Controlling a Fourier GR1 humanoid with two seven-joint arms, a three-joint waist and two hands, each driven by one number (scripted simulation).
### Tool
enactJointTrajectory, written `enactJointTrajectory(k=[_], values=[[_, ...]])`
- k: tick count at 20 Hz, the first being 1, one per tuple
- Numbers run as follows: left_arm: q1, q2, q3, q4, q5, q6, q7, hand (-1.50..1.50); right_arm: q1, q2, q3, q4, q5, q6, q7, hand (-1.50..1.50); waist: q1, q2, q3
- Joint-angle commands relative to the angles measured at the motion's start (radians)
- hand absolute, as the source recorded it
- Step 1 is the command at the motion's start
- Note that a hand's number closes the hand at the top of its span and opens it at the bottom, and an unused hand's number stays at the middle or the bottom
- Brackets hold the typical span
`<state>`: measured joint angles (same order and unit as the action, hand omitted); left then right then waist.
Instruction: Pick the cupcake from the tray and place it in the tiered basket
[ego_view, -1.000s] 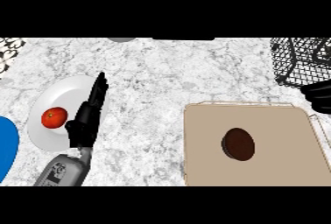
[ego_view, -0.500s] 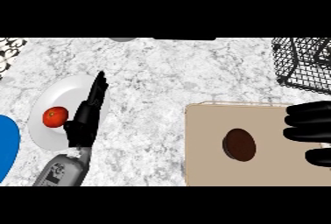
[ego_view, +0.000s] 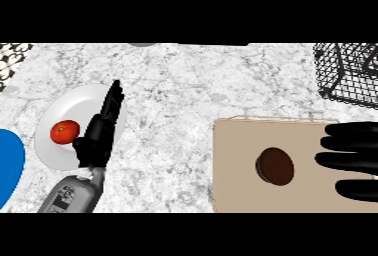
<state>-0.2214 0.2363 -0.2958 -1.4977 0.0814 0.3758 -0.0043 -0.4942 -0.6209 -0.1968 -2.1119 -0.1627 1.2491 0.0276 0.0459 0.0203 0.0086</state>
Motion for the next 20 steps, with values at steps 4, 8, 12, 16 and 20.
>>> enactJointTrajectory(k=[4,8,12,16,20], values=[[-0.003,0.017,0.003,-0.016,0.011,-0.031,0.026,0.00,-0.025,0.010,0.074,-0.049,0.134,0.126,-0.144,-1.50,0.024,0.003,0.001],[-0.012,-0.022,-0.022,-0.007,-0.016,-0.001,0.020,0.00,-0.035,-0.009,0.085,-0.096,0.183,0.070,-0.216,-1.50,0.013,0.003,0.002],[0.009,-0.036,-0.037,-0.001,-0.037,0.012,-0.002,0.00,-0.010,0.012,0.134,-0.106,0.277,0.000,-0.241,-1.50,0.020,0.006,0.001],[0.012,-0.037,-0.038,-0.006,-0.040,0.009,0.000,0.00,0.014,-0.024,0.161,-0.062,0.374,-0.057,-0.273,-1.50,0.021,0.009,0.002],[-0.004,-0.012,-0.008,-0.019,-0.026,-0.008,0.020,0.00,0.037,-0.069,0.204,-0.024,0.444,-0.120,-0.369,-1.50,0.012,0.002,0.000]])
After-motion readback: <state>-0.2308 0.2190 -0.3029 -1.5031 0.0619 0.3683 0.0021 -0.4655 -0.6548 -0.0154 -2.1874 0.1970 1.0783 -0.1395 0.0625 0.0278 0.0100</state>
